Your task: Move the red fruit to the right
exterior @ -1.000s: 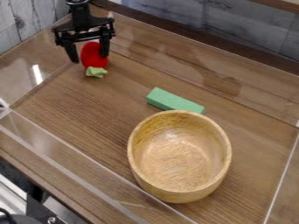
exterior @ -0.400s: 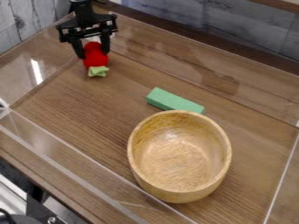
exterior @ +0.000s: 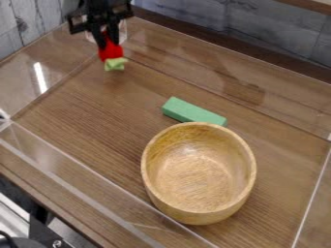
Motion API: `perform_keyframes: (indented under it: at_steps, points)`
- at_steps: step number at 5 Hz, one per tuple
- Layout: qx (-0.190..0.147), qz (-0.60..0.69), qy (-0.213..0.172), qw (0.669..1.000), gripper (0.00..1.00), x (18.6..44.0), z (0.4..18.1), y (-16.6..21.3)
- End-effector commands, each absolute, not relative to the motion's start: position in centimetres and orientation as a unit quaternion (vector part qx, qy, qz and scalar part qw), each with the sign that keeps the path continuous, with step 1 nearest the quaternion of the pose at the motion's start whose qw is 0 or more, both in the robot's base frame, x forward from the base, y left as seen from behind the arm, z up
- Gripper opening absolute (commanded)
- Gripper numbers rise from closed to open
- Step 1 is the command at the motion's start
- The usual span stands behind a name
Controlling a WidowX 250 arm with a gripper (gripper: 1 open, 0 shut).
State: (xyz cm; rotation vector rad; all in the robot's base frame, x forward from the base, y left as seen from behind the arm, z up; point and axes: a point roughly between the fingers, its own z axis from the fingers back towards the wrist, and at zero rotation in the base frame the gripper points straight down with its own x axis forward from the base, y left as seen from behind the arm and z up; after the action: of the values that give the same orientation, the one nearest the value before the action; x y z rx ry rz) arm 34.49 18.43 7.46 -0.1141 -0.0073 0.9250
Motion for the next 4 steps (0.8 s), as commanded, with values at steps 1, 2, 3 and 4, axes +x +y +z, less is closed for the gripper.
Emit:
perform_keyframes:
  at_steps: [1, 2, 3, 4]
  points:
    - [-0.065, 0.395, -0.057, 0.915, 0.00, 35.8, 12.6, 17.7]
    - [-0.076, 0.363, -0.054, 0.927, 0.00, 36.5, 13.2, 16.4]
    - [-0.087, 0.326, -0.048, 0.940, 0.00, 37.4, 13.2, 14.3]
    - [-0.094, 0.273, -0.041, 0.956, 0.00, 37.7, 13.6, 10.9]
